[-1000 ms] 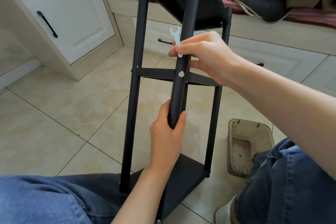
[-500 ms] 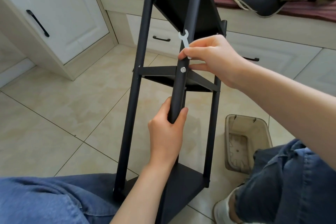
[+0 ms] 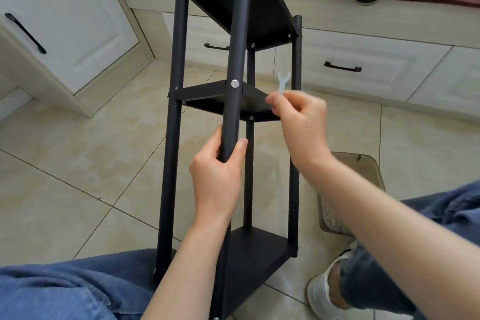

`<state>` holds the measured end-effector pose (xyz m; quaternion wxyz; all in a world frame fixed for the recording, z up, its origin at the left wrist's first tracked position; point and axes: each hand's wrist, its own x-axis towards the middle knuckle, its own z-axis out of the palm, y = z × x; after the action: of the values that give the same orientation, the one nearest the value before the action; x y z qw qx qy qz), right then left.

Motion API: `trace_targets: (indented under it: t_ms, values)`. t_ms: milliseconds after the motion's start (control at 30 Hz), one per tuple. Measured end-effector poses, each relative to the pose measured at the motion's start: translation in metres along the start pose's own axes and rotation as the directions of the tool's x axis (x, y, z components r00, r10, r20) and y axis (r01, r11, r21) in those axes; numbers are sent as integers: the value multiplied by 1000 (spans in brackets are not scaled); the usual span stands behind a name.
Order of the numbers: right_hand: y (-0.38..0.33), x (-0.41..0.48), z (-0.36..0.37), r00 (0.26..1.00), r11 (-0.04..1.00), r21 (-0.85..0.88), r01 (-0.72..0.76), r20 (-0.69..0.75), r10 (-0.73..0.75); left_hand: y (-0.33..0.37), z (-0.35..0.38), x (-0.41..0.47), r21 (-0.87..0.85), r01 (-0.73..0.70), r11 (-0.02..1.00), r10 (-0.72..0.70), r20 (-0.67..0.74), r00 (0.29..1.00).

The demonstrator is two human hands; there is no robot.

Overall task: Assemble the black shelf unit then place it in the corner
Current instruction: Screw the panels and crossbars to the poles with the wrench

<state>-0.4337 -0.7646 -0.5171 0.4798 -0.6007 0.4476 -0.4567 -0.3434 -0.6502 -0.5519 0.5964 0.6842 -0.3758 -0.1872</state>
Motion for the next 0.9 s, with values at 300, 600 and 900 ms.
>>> trace_targets:
  t_ms: [300, 600, 900]
  values:
    - [40, -38, 27, 970, 987, -1, -158, 187, 156, -1, -11, 9, -75, 36, 997, -34, 24, 999]
    - [32, -15, 37, 921, 963, 33, -269, 302, 247, -4, -9, 15, -108, 60, 992, -52, 75, 996]
    - [24, 4, 52, 891, 966, 39, -257, 396, 221, -15, -36, 26, -72, 47, 996, -47, 7, 999]
